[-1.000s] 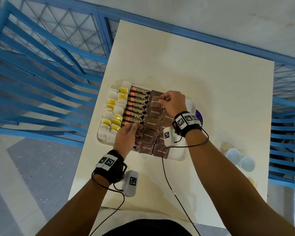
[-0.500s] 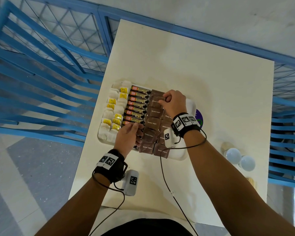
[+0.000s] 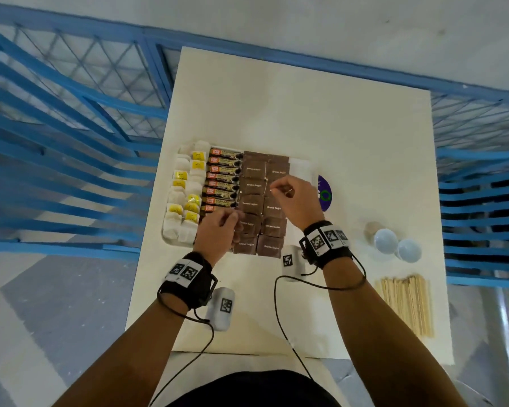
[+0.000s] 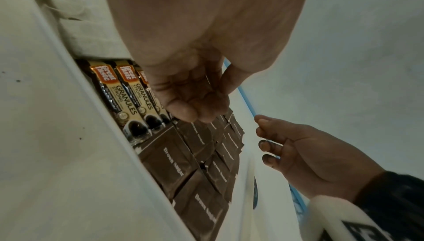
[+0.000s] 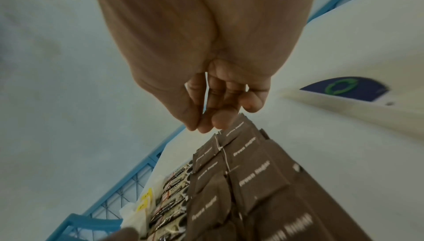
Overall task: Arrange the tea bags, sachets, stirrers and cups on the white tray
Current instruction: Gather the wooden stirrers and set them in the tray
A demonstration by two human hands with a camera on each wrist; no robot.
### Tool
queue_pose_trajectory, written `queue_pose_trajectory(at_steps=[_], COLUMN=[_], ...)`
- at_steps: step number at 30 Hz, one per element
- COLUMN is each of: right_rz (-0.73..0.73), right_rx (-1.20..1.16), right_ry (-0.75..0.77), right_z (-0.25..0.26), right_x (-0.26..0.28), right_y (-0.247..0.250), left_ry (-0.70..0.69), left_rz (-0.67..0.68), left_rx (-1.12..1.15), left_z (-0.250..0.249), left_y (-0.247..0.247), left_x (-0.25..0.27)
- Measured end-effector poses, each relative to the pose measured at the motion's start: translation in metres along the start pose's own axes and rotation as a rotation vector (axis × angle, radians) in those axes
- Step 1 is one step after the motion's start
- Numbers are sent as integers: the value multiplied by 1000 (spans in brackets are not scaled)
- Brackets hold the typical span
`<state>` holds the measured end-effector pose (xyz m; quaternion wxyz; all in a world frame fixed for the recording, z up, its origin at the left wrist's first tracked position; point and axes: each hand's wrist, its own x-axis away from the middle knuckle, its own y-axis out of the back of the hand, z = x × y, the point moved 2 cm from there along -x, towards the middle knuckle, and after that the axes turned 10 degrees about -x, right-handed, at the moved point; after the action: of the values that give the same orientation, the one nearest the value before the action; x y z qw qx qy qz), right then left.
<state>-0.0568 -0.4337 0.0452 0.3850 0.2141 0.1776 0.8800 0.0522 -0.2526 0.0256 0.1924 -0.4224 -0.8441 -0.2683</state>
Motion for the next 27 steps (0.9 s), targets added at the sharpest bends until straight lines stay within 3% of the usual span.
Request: queue_pose_trajectory(at_steps=[8,18,23,27], right_rz=[-50,-254,-375,-438], right_rx=[24,52,170,321], right_ry=[-98,-256,-341,-451], right_z=[-42,-152,-212,-247], right_x=[107,221,244,248], right_y=[29,143,201,233], left_ry=[-116,-60,36,85], left_rz=[172,461,527,488], left_rx=[-207,-418,-424,-480], left_z=[-8,-25,-27,-28], left_y=[-57,-208,-284,-323], left_x=[33,92,113,120])
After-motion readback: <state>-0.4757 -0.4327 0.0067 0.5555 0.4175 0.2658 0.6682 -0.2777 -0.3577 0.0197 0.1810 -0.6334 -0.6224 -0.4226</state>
